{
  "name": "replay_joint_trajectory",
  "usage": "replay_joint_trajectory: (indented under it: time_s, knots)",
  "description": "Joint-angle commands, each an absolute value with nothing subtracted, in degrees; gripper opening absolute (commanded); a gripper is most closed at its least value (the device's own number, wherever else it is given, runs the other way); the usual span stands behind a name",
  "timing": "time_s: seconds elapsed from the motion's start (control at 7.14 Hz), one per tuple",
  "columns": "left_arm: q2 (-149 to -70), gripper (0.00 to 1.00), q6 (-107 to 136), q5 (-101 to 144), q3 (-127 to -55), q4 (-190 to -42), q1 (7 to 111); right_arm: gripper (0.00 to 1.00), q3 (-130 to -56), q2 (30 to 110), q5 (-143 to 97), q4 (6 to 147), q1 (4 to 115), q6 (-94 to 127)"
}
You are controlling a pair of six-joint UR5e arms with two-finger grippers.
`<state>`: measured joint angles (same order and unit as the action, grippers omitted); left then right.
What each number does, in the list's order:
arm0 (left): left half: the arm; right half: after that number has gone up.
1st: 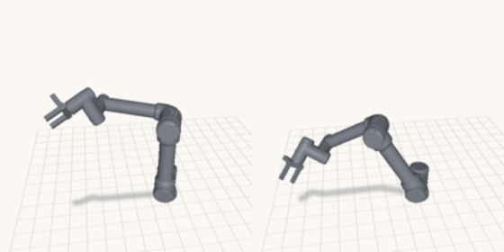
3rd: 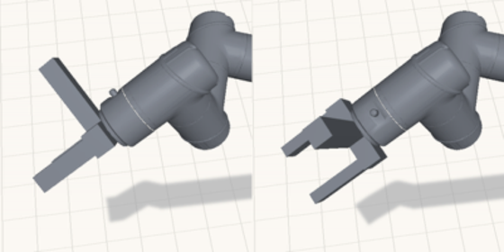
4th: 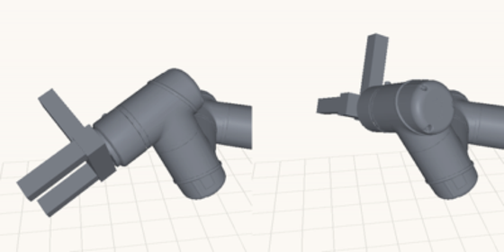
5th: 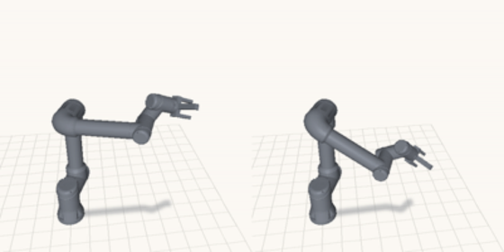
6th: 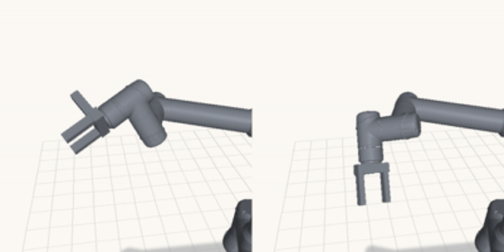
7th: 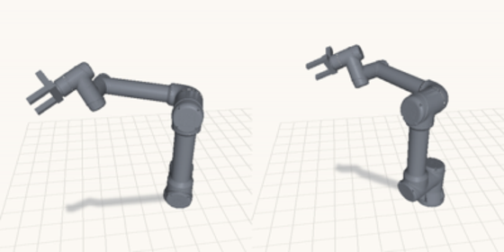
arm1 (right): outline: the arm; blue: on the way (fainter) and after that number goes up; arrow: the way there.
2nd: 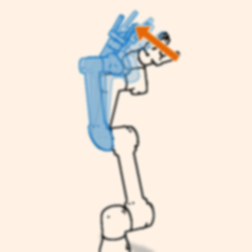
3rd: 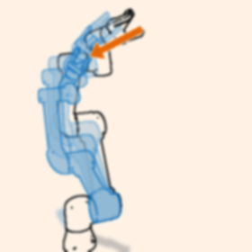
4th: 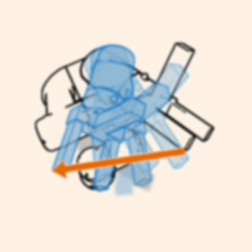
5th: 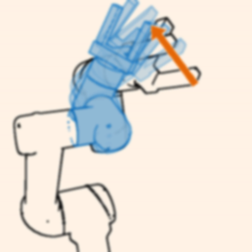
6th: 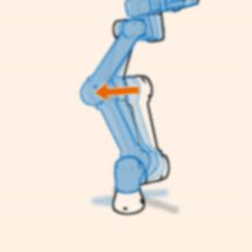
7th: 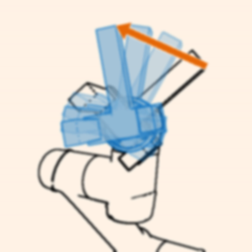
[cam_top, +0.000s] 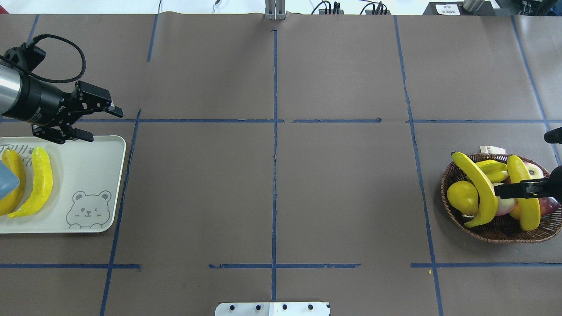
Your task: Transfer all bananas from basket to plate
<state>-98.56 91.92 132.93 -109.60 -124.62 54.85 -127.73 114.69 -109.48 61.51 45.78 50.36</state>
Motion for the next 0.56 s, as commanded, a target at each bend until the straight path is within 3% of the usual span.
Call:
replay_joint_trajectory:
  time_s: [0.0, 0.42]
  knots:
    - [-101.06, 1.00, 96.39, 128.34, -109.60, -124.63, 50.03, 1.00, -122.80, 115.93, -109.25, 61.44, 47.73, 44.13]
    - [-101.78, 0.99, 96.77, 127.27, -109.51, -124.54, 48.87, 0.99, -119.36, 114.61, -110.82, 61.61, 47.46, 44.56]
